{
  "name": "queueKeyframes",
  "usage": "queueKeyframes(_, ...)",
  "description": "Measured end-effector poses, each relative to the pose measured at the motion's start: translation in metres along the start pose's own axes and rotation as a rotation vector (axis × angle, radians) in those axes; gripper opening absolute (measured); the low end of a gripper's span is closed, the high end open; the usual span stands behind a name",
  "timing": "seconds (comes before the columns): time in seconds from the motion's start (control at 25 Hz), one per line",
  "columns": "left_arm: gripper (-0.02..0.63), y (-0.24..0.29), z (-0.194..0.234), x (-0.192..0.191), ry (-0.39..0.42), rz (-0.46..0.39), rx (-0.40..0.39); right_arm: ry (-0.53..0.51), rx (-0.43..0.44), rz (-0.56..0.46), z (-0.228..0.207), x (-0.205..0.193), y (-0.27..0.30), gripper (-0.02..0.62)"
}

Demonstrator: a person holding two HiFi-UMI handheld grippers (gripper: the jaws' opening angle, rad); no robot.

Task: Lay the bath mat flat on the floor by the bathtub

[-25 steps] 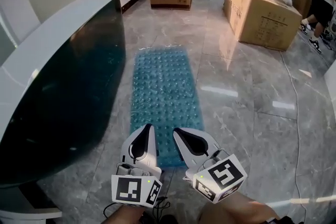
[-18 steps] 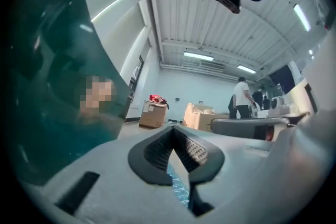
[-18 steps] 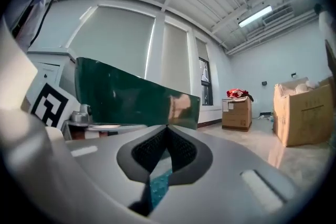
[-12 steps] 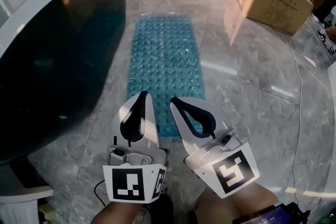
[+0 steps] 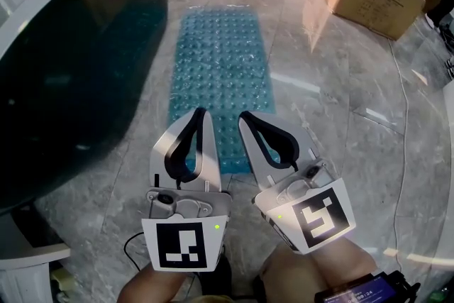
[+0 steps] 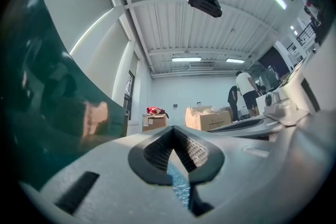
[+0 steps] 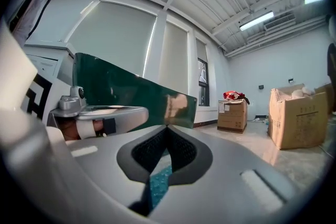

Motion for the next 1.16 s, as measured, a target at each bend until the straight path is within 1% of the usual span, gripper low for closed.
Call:
queueKeyframes(0.16, 0.005, 0.0, -0.003, -0.002, 0.006, 0.005, -0.005, 0.001, -0.016, -0.018, -0.003, 0.005, -0.004, 0.008)
queueKeyframes(0.36, 0.005, 0.002, -0.006, -0.004, 0.002, 0.009, -0.011, 0.01, -0.013, -0.015, -0.003, 0.002, -0.003, 0.008)
queueKeyframes(0.56, 0.005, 0.002, -0.009, -0.003, 0.023, 0.008, -0.021, -0.004, -0.02, -0.022, -0.003, 0.004, -0.003, 0.008)
queueKeyframes(0.84, 0.005, 0.001, -0.011, -0.002, 0.043, 0.006, -0.023, 0.003, -0.025, -0.027, -0.005, 0.004, -0.002, 0.008)
queueKeyframes(1.16, 0.005, -0.001, 0.001, 0.001, 0.038, -0.012, 0.004, -0.004, -0.01, -0.058, 0.001, 0.007, -0.001, 0.008)
Point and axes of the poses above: the fingertips, and each gripper's own axes: y forward along the fingers, z to its left, x out of its top, the point moved 2 cm from there along -y, backward along the fingers, and after that the axes turned 8 degrees about y, right-handed, at the moved point
